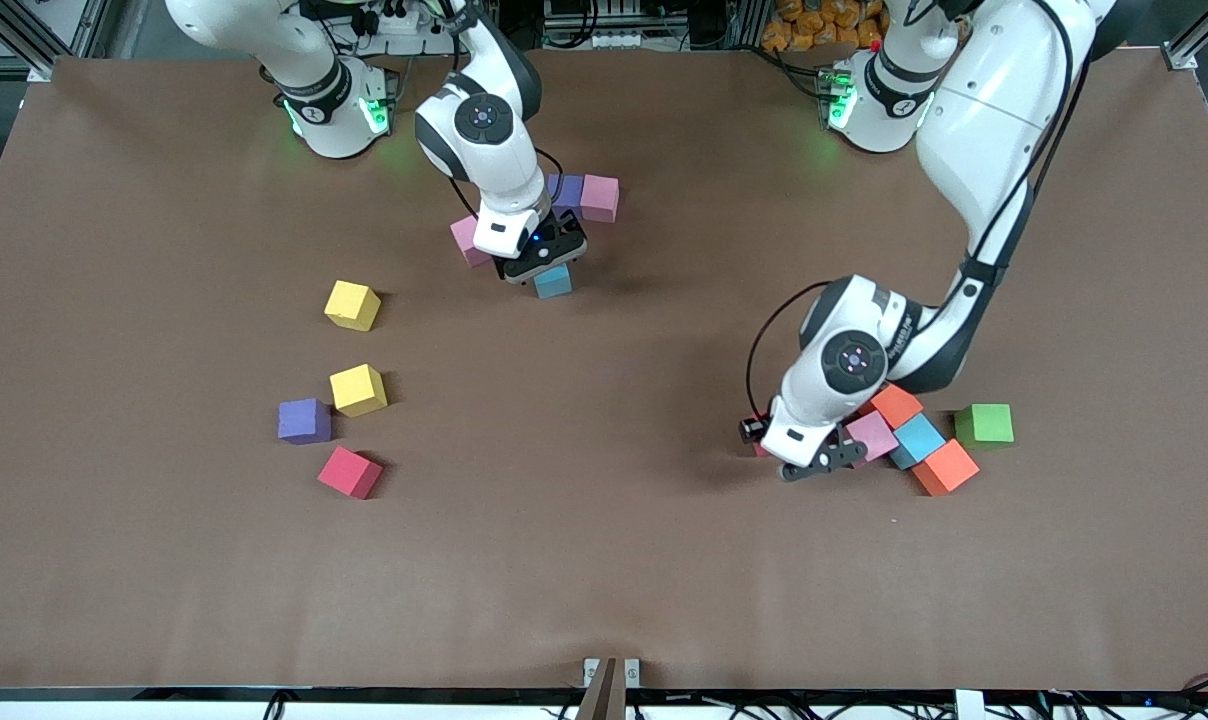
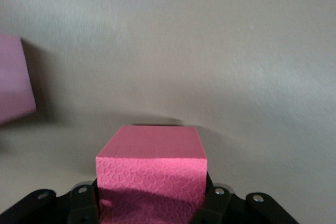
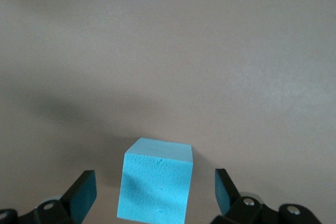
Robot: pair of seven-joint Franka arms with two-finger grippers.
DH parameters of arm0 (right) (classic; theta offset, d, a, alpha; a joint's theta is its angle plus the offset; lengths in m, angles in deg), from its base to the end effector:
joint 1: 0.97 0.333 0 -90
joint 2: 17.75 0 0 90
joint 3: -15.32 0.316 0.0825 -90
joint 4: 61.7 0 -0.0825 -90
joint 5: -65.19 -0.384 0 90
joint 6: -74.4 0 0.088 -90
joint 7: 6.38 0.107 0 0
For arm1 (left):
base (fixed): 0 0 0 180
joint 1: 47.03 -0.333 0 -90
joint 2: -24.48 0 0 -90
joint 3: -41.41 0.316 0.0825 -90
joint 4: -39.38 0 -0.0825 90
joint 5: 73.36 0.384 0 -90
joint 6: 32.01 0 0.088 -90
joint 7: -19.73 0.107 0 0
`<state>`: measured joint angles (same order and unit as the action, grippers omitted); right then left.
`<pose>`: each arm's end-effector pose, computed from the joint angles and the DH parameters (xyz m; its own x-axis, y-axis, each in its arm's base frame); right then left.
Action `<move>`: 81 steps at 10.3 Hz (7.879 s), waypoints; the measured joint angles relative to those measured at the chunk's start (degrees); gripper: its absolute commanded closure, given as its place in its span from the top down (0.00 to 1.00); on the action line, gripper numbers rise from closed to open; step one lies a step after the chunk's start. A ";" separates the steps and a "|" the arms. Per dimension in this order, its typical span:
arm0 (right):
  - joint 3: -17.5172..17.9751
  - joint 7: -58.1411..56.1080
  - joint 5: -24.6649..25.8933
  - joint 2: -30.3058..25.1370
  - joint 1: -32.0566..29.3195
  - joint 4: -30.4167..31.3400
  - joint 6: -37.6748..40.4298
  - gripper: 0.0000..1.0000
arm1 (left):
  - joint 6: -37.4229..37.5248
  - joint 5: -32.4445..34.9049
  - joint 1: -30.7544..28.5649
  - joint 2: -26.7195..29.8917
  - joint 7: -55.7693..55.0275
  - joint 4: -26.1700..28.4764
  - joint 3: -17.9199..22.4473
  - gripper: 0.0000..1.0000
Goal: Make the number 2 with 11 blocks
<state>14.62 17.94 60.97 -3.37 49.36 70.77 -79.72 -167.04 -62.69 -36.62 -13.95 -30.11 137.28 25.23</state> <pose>0.3505 0.4085 0.2472 0.9264 0.3634 0.0990 0.3717 -0.9244 -0.0856 0.6122 -0.2826 0.2142 0.9449 0.3264 -0.0247 0.3271 -0.9443 0.0354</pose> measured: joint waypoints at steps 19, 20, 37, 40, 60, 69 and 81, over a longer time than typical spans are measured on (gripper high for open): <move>-0.64 -6.84 -0.14 -0.95 -10.62 -5.75 9.20 0.02 | -7.65 6.77 -6.41 8.55 -78.11 29.40 -29.11 0.00; -0.64 -6.98 -0.14 -1.53 -12.18 -8.08 13.67 0.02 | -7.66 6.77 -6.59 8.57 -81.17 29.71 -30.46 0.00; 0.61 9.20 -9.36 -12.45 -5.40 -5.12 22.86 0.00 | -9.81 6.77 -2.03 8.33 -104.18 31.87 -33.75 0.00; 0.72 10.15 -9.36 -12.44 -4.40 -3.35 20.76 0.00 | -9.81 6.77 -0.41 8.09 -105.54 32.05 -33.64 0.00; 0.79 12.17 -9.36 -12.44 -2.29 0.30 16.59 0.00 | -11.73 6.77 3.17 5.04 -105.84 30.33 -31.27 1.00; 0.82 17.11 -9.36 -11.46 0.45 1.06 12.21 0.00 | -12.47 6.79 3.86 3.45 -105.29 30.03 -31.14 1.00; 0.81 23.61 -9.34 -7.20 2.83 0.22 7.28 0.00 | -2.18 7.03 -7.29 9.85 -97.23 28.27 -37.03 1.00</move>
<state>15.42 41.56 51.63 -10.57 52.18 70.99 -72.44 -169.22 -55.66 -43.91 -4.10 -127.34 165.55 -11.80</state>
